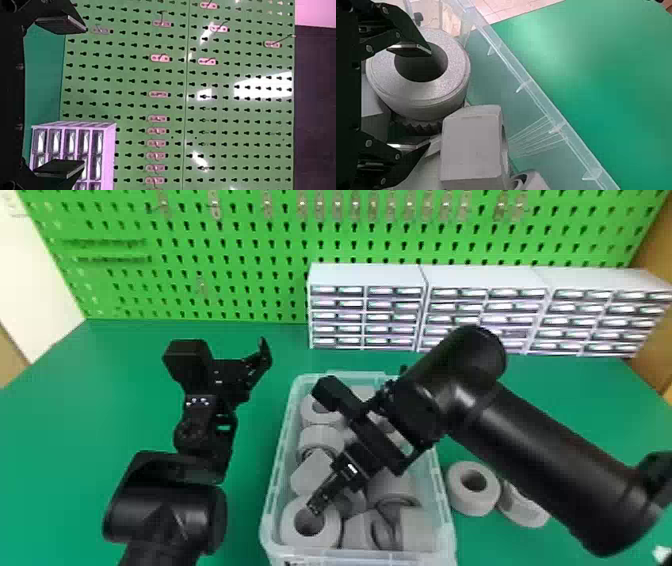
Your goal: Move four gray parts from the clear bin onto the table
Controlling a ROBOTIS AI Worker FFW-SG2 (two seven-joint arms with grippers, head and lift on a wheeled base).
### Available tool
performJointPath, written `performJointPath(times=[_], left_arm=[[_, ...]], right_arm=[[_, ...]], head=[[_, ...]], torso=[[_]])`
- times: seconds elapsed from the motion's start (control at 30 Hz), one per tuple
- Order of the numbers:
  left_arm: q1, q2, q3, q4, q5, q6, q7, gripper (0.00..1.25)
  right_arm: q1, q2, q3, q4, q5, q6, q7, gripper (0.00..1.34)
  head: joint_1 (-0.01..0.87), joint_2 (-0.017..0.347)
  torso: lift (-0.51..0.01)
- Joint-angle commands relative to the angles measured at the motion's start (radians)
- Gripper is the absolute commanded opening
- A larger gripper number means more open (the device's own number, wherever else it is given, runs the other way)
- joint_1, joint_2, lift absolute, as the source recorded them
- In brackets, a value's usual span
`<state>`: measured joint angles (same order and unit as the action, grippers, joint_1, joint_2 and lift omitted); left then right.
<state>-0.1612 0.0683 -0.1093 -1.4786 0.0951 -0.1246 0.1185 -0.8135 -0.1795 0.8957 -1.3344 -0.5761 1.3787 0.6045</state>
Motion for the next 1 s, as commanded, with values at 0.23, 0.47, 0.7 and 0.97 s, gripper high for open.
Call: performJointPath(times=[0.23, 0.47, 0.7, 0.97], left_arm=[[-0.004, 0.004, 0.002, 0.0, 0.002, -0.006, 0.003, 1.15], [-0.004, 0.007, -0.001, 0.001, 0.005, -0.006, 0.004, 1.15], [-0.004, 0.01, -0.004, 0.0, 0.008, -0.007, 0.006, 1.15], [0.0, 0.013, -0.007, 0.0, 0.011, -0.007, 0.01, 1.15]], right_arm=[[0.002, 0.003, 0.031, 0.041, 0.022, -0.013, 0.023, 0.85], [-0.001, 0.005, 0.035, 0.043, 0.047, -0.013, 0.037, 0.81], [-0.006, 0.008, 0.042, 0.04, 0.076, -0.032, 0.055, 0.48], [0.004, 0.005, 0.006, 0.029, 0.091, -0.073, 0.081, 0.33]], head=[[0.693, 0.072], [0.693, 0.072], [0.693, 0.072], [0.693, 0.072]], torso=[[-0.052], [-0.052], [-0.052], [-0.052]])
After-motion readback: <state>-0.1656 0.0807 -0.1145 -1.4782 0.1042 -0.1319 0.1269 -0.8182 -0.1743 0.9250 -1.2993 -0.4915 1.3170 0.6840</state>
